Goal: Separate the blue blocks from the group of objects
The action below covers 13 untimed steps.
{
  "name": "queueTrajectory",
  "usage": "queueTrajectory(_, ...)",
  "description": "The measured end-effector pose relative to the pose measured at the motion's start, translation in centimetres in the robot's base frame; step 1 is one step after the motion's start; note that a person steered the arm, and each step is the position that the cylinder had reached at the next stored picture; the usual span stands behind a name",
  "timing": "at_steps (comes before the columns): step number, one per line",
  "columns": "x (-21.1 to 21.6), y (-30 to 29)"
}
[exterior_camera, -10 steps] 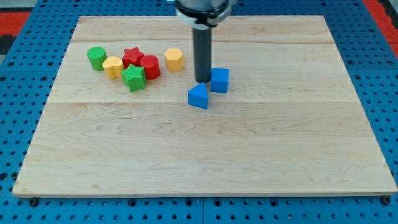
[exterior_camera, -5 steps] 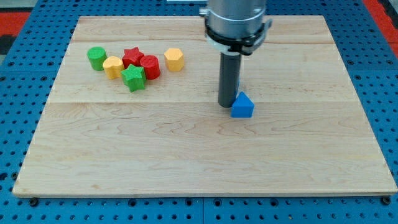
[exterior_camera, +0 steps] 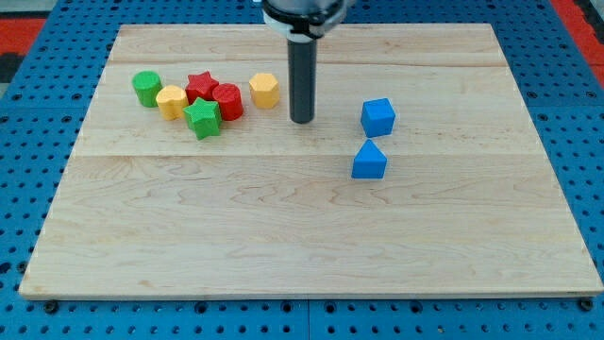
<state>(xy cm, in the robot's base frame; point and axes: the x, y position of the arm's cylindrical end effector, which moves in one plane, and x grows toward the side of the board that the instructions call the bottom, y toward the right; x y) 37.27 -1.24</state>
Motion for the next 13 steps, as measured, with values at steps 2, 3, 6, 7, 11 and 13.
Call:
queueTrajectory(2, 5.1, 7.2)
queueTrajectory(3, 6.0, 8.8)
queueTrajectory(6, 10.7, 13.8)
queueTrajectory(7, 9.6, 9.3)
queueTrajectory(11, 3.5, 12.4)
queueTrajectory(13, 4.6, 7.1)
